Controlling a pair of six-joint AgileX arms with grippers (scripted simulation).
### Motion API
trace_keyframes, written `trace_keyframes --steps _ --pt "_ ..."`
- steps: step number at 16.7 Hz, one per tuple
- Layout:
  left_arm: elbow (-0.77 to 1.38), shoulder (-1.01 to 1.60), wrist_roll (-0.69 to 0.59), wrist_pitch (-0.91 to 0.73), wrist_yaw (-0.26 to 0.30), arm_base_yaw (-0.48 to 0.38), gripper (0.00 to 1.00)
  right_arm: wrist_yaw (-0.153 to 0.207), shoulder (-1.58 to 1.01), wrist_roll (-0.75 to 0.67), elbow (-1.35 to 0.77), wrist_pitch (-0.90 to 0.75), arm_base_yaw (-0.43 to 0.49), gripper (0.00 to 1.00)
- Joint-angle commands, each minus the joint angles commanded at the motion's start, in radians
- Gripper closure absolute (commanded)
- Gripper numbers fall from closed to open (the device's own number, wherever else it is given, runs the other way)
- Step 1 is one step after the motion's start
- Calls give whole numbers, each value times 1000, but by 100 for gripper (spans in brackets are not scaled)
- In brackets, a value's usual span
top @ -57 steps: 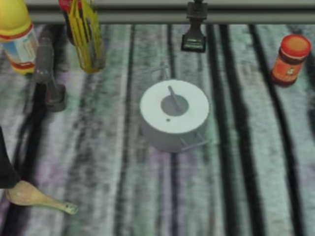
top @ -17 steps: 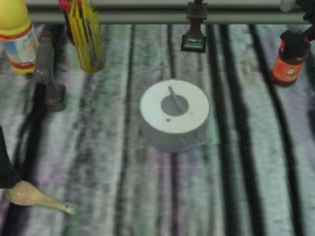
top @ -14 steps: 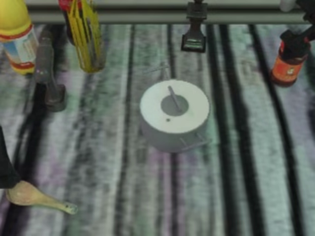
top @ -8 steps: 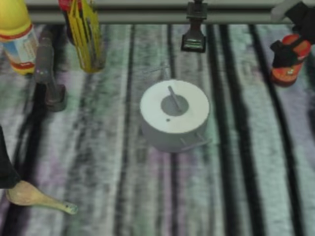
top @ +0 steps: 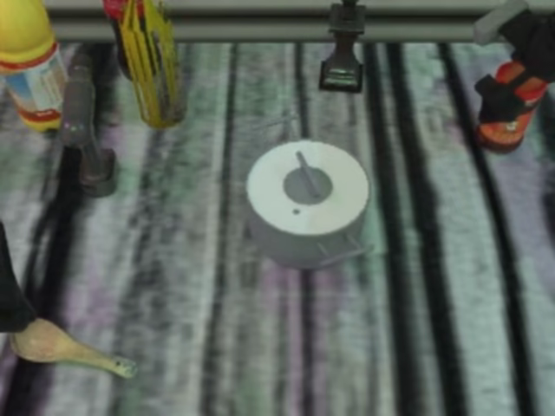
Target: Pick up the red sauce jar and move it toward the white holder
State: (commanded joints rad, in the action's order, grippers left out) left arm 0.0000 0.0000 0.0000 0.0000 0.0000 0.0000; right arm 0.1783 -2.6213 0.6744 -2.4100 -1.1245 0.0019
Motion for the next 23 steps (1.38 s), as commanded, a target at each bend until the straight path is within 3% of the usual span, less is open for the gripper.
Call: trace_keyframes --steps 10,23 --pt "0 0 0 0 0 0 0 0 0 0 0 0 0 98" --pt "0 0 0 0 0 0 0 3 74 -1 73 2 1 100"
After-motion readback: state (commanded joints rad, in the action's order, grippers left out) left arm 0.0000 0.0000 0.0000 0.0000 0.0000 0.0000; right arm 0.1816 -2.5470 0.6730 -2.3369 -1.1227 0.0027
